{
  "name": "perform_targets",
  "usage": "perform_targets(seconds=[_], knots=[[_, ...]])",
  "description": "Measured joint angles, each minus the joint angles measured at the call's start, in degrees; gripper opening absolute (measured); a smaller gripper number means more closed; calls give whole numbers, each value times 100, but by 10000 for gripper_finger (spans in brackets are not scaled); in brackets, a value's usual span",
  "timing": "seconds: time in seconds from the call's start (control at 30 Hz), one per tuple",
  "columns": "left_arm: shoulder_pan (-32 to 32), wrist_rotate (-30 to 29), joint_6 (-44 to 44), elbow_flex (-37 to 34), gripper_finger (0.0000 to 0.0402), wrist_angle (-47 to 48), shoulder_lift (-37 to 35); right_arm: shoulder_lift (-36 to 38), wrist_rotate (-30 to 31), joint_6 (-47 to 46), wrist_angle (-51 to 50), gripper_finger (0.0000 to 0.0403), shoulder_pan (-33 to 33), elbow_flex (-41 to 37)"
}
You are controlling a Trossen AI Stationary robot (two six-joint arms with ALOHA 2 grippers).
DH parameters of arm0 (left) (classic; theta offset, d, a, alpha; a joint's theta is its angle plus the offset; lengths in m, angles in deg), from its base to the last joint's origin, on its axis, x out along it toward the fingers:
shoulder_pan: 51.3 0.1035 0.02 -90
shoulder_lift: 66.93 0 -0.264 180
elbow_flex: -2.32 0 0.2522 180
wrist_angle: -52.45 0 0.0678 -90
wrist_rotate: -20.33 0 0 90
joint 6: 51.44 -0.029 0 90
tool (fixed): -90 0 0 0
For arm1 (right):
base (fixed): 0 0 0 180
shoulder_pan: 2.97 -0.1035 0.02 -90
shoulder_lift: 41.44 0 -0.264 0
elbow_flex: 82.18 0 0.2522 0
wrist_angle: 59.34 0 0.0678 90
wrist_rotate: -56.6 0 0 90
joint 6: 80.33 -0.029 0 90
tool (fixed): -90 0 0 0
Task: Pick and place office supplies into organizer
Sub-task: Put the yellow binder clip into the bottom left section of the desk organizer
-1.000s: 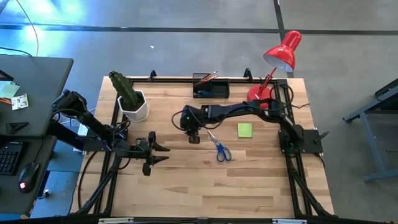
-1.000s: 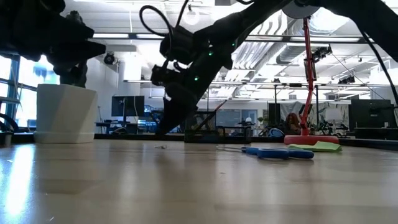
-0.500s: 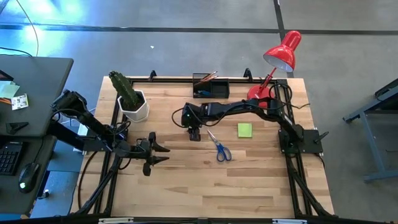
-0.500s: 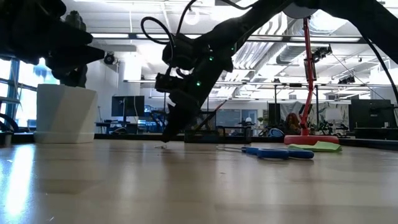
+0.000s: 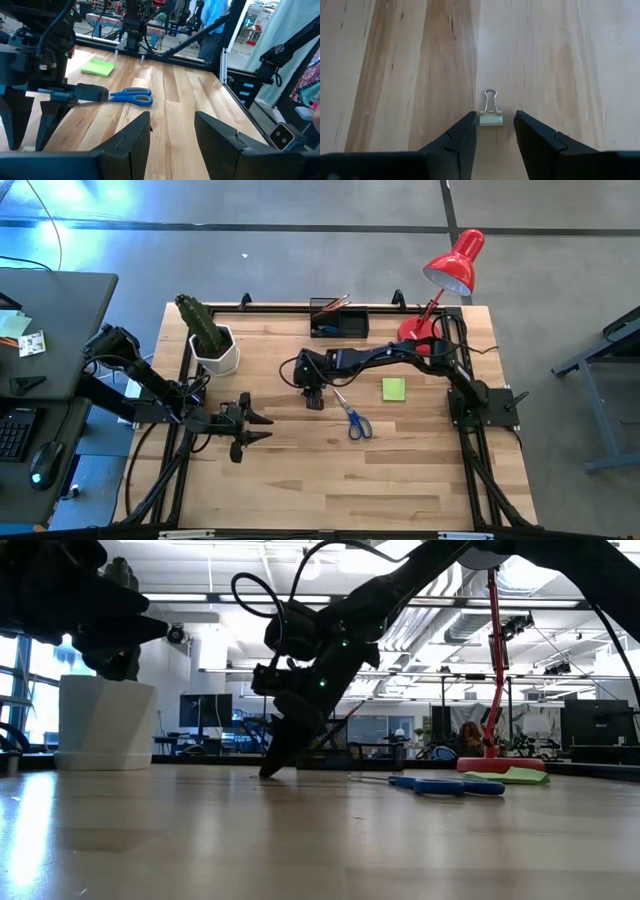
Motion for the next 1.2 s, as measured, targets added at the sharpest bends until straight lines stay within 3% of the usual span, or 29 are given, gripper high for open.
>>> perform_targets(seconds=[0.2,0.57,0.77,1.03,1.2], knots=[[0,-2,0,0,145,0,0,0,-11,-7,-4,121,-7,-2],[0,-4,0,0,145,7,0,0,11,1,-31,67,-4,-7],[0,-4,0,0,145,26,0,0,9,-6,-119,61,-4,46],[0,-4,13,0,145,44,0,-26,-20,98,-1191,62,46,774],[0,-4,50,2,145,105,0,-26,535,387,-2056,61,231,1464]])
